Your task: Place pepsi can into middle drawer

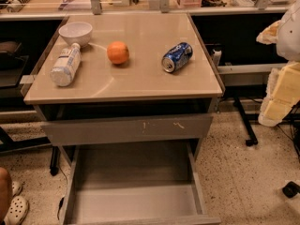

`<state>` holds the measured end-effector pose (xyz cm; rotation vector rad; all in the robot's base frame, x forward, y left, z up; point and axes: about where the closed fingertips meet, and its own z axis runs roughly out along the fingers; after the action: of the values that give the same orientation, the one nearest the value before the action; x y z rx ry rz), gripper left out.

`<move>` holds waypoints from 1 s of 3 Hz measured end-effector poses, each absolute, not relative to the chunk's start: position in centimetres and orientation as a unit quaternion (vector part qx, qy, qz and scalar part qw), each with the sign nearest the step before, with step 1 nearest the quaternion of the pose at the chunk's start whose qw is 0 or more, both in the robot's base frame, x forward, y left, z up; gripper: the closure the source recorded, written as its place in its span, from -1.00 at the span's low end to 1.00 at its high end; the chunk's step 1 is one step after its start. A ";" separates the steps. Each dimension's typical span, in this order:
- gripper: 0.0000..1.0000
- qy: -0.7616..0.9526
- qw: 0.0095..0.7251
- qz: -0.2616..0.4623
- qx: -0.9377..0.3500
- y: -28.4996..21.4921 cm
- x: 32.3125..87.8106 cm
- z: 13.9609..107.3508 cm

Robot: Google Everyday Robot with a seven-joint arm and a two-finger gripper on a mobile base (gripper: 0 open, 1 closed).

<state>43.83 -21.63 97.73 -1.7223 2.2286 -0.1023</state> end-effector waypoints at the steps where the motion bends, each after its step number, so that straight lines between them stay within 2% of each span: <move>1: -1.00 0.780 0.161 -0.036 -0.603 -21.6 43.8 97.7; 2: -1.00 0.801 0.176 -0.042 -0.571 -21.5 45.4 98.1; 3: -1.00 0.836 0.180 -0.042 -0.517 -21.4 49.6 98.1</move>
Offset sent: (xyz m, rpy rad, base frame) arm 0.0433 0.0009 0.0043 0.0569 -0.0567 -0.2096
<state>49.59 -21.44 98.10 -1.4598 2.3623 -0.1188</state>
